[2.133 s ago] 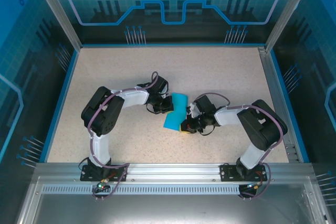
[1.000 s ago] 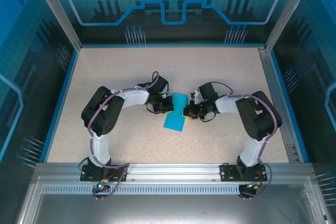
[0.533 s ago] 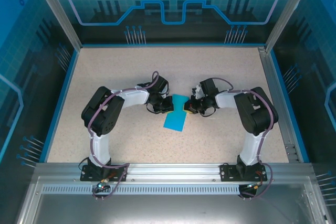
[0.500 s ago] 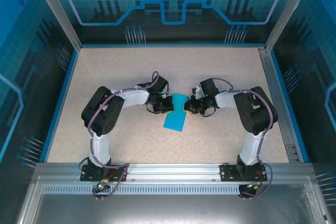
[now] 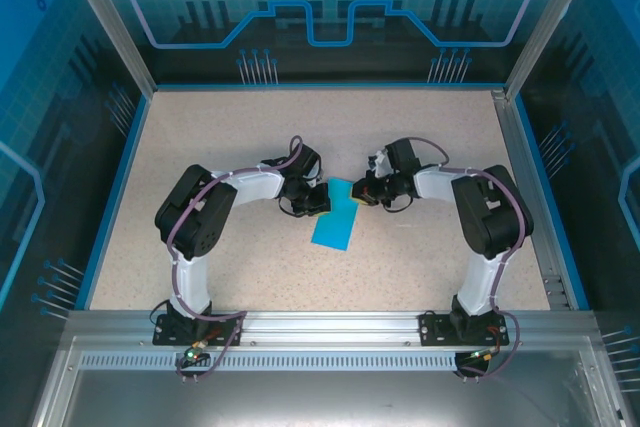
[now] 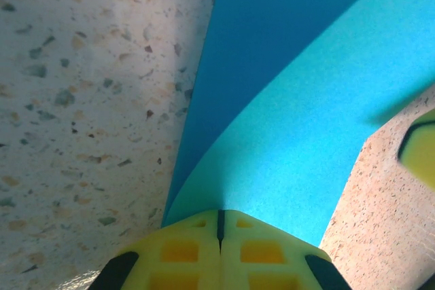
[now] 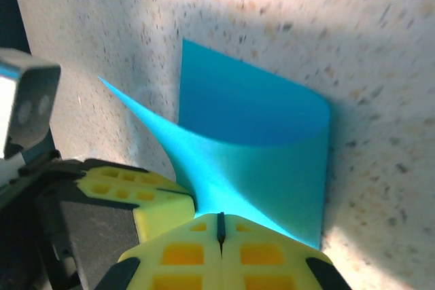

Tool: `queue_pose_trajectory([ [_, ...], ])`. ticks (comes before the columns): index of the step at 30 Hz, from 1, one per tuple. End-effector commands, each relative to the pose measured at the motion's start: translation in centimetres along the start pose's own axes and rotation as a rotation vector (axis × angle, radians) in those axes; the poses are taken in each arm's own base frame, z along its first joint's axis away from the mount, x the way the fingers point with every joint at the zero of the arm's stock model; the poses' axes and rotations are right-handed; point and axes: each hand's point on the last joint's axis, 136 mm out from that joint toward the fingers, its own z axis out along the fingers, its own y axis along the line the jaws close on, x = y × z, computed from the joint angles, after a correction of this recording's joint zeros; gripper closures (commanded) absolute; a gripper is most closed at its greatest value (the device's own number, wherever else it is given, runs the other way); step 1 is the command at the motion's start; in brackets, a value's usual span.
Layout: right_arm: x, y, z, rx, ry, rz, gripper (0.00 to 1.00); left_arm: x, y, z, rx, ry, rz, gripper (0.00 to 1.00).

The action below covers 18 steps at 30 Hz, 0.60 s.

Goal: Fold a paper plane with a square sheet of paper (pick it up from the middle)
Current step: Fold the square sheet of paper in half at the center of the table.

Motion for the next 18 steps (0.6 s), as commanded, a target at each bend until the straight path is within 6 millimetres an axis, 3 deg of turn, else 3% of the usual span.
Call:
queue_pose_trajectory([
  [1, 0.0, -1.7, 0.8, -0.002, 0.036, 0.044, 1.00, 3.3, 5.3, 2.1, -0.178, 0.104, -0.054, 1.00],
  [8, 0.4, -4.0, 1.5, 0.057, 0.048, 0.083, 1.00, 3.5, 5.3, 2.1, -0.180, 0.111, -0.051, 1.00],
  [14, -1.2, -1.0, -0.3, 0.015, 0.009, 0.038, 1.00, 3.8, 5.6, 2.0, -0.188, 0.115, -0.050, 1.00],
  [18, -2.2, -1.2, 0.0, 0.045, 0.004, 0.036, 1.00, 3.7, 5.7, 2.1, -0.189, 0.115, -0.053, 1.00],
])
